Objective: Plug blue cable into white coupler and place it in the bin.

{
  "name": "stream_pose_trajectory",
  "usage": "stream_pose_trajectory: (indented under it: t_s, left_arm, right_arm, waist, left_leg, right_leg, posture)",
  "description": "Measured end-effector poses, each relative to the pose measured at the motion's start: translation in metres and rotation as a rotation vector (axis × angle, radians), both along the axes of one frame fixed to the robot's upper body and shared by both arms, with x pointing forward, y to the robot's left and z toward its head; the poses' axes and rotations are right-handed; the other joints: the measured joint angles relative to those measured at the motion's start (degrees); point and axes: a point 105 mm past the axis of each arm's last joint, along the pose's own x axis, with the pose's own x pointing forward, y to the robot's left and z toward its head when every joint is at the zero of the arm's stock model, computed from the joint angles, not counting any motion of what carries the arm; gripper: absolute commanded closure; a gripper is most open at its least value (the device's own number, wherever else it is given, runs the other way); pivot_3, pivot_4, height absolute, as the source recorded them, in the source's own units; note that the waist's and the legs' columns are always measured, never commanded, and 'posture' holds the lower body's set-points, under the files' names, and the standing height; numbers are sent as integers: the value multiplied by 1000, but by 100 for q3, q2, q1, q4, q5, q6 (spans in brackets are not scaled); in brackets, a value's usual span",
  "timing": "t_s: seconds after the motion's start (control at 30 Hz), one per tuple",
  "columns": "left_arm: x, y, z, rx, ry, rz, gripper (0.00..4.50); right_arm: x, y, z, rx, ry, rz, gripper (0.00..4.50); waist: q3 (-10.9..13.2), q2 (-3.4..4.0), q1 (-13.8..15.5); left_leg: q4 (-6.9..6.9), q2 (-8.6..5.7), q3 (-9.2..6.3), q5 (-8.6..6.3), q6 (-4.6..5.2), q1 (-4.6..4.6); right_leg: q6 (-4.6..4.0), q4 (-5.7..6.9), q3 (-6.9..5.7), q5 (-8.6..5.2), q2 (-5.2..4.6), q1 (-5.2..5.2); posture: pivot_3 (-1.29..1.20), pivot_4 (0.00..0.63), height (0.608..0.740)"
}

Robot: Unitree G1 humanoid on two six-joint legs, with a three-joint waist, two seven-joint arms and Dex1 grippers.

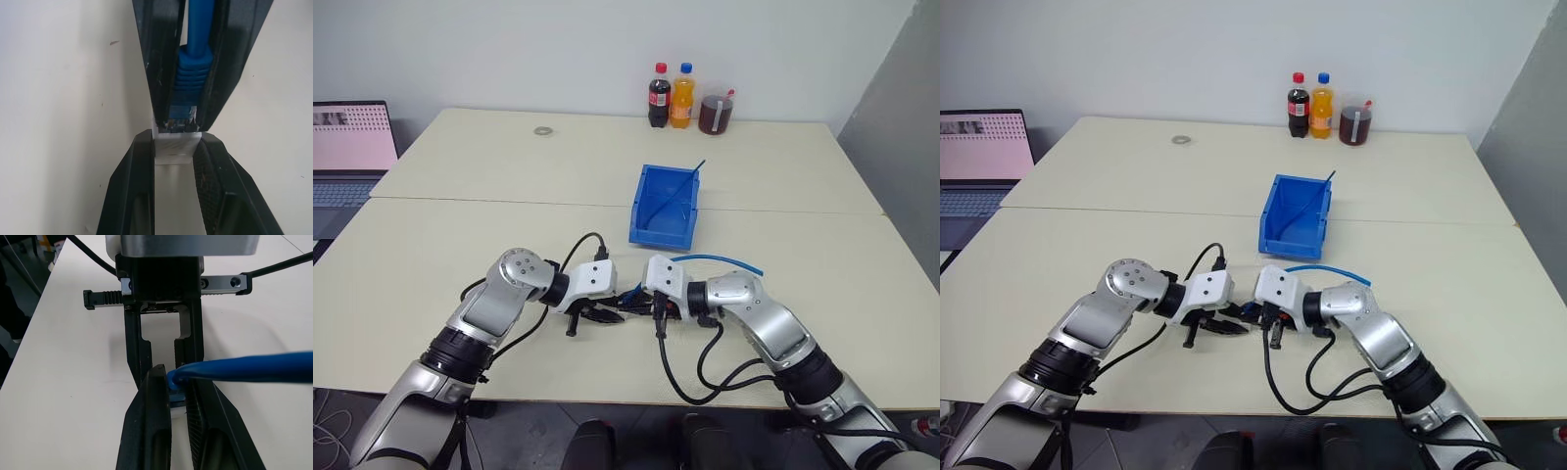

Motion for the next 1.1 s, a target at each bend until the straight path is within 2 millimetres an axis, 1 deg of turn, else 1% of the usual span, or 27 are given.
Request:
stream_pose_trajectory:
  t_s: [0.23, 0.43, 0.67, 0.87, 1.1]
  left_arm:
    - [-1, 0, -2, -6, 2, 9, 3748]
    - [-2, 1, -4, -9, 5, 24, 3748]
    - [-4, 2, -6, -4, 10, 35, 3748]
    - [-4, 2, -7, -2, 15, 37, 3748]
    - [-6, 5, -11, 9, 22, 44, 3748]
  right_arm:
    - [2, 0, -3, 7, 17, 24, 4366]
    - [1, 3, -5, -24, -12, 43, 4366]
    - [1, 6, -5, -62, -27, 73, 4367]
    - [1, 8, -7, -76, -4, 78, 4367]
    - [2, 13, -13, -75, 27, 72, 4368]
  waist:
    - [-28, 21, 0]
    - [-68, 39, -7]
    - [-93, 44, -21]
    - [-124, 42, -33]
    - [-146, 42, -52]
  left_leg:
    - [-1, -1, 2, 0, 0, 1]
    - [-3, -5, 5, 0, 0, 6]
    - [-10, -7, 7, -1, 1, 13]
    - [-14, -4, 7, -1, 1, 18]
    - [-24, 6, 9, -2, 3, 61]
  right_leg:
    - [0, -1, 2, 0, -1, 0]
    - [0, -1, 4, 0, 2, 1]
    - [-1, -2, 8, -1, 6, 2]
    - [-2, -3, 11, -2, 10, 2]
    - [-8, -2, 19, -5, 24, 25]
  posture:
    - [0, 150, 740]
    - [0, 150, 740]
    - [0, 150, 740]
    - [0, 150, 740]
    - [0, 150, 740]
